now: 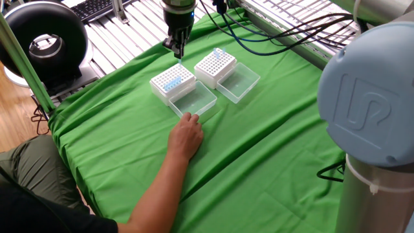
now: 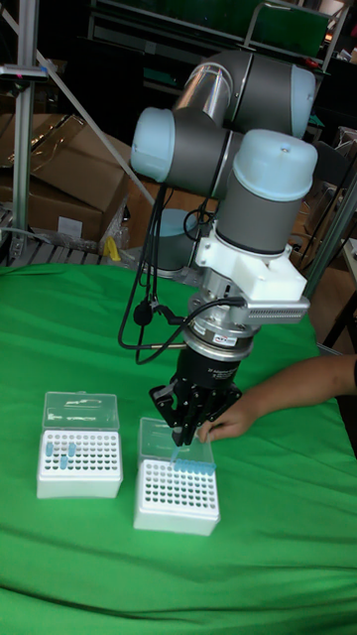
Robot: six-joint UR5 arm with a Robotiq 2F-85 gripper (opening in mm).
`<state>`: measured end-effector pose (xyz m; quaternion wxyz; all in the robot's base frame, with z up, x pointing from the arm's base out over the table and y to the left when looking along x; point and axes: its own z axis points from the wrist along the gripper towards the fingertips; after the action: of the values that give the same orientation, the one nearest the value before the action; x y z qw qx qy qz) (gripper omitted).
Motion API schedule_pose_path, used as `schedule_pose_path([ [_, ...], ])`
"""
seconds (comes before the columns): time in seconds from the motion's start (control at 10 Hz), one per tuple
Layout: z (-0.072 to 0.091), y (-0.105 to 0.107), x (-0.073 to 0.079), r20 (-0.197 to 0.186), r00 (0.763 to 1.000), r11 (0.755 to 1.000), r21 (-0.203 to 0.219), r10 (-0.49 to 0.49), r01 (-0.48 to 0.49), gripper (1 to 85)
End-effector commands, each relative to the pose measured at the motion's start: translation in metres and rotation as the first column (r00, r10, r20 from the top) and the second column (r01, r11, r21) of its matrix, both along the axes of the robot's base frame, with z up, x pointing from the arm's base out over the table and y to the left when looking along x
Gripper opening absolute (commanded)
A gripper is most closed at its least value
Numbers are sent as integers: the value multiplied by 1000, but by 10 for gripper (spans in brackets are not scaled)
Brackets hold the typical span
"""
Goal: Insert a medium pipette tip into the holder for medium pipette tips
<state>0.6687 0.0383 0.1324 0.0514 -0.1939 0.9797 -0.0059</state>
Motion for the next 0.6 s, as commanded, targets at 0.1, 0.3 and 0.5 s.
schedule_pose_path([
  [0.1,-7,9,-4,8,1000,1000,11,-21,21,83],
  [0.3,-10,10,-4,13,999,1000,6,-29,29,77],
  [0.5,-13,7,-4,20,1000,1000,6,-18,18,73],
])
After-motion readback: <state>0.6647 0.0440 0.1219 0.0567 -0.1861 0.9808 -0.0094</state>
